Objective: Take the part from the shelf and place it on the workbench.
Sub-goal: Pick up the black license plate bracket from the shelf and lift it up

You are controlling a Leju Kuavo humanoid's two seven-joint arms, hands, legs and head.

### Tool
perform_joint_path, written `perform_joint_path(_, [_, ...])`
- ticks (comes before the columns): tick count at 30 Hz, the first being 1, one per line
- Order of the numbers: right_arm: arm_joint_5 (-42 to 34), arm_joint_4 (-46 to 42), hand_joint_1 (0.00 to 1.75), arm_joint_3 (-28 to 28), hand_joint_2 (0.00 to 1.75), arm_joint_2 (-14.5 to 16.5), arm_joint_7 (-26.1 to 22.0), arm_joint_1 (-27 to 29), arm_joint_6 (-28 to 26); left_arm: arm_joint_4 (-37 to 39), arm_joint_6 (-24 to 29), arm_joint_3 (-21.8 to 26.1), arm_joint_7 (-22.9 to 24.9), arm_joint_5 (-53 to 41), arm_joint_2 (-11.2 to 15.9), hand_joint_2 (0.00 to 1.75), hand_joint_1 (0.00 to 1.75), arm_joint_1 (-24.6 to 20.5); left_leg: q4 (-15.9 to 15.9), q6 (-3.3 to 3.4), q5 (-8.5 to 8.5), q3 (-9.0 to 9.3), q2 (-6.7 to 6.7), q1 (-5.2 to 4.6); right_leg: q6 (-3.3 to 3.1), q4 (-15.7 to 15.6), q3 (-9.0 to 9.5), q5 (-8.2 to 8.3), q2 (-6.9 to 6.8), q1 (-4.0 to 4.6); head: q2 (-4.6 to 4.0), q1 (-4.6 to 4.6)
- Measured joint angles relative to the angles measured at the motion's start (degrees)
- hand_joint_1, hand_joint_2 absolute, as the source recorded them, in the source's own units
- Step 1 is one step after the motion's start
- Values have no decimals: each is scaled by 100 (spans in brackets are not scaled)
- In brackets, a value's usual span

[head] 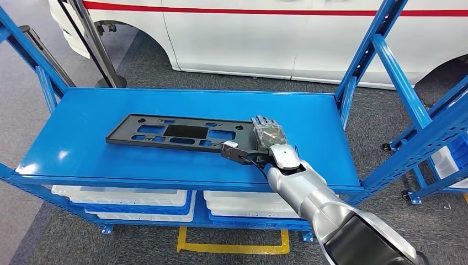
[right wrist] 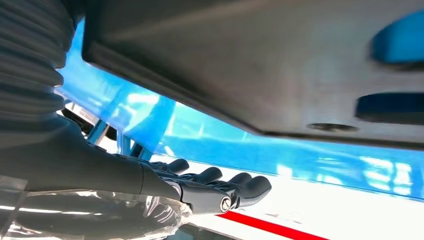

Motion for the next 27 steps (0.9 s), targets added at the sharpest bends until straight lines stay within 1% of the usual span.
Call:
perform_joint_path(5, [-12, 11, 0, -83, 175, -40, -51, -2, 39, -1, -3, 1, -14, 3, -1, 0, 0, 0, 0, 0, 0, 2, 0, 0, 0, 0, 1, 0, 0, 1, -1, 0])
perform_joint_path(10, [31, 14, 0, -134, 175, -55, -393, 5, 15, -1, -28, 0, -71, -1, 0, 0, 0, -2, 0, 0, 0, 3, 0, 0, 0, 0, 2, 0, 0, 1, 0, 0])
perform_joint_path(15, [66, 13, 0, -157, 175, -55, -586, 17, -12, -1, -38, -2, -95, -7, -1, 0, 0, -4, 0, 0, 0, 2, 0, 0, 0, 0, 3, 0, 0, 1, 0, 0])
perform_joint_path(17, [84, 5, 0, -159, 175, -45, -741, 36, -78, -1, -43, -3, -99, -15, -1, 0, 0, -4, 0, 0, 0, 2, 0, 0, 0, 0, 4, 0, 0, 1, 0, 0])
perform_joint_path(22, [138, -135, 0, -159, 175, 100, -1275, 169, -210, 0, -46, -17, -101, -25, -1, 0, 0, -7, 0, 0, 0, 1, 1, 1, 0, 0, 1, -1, 1, 3, -2, 0])
perform_joint_path(27, [218, -345, 0, -159, 175, 259, -1491, 260, -6, -1, -47, -27, -110, -17, 0, 0, 0, -7, -2, 0, 0, -1, 0, 3, -2, 1, -1, -2, 1, 5, 0, 0])
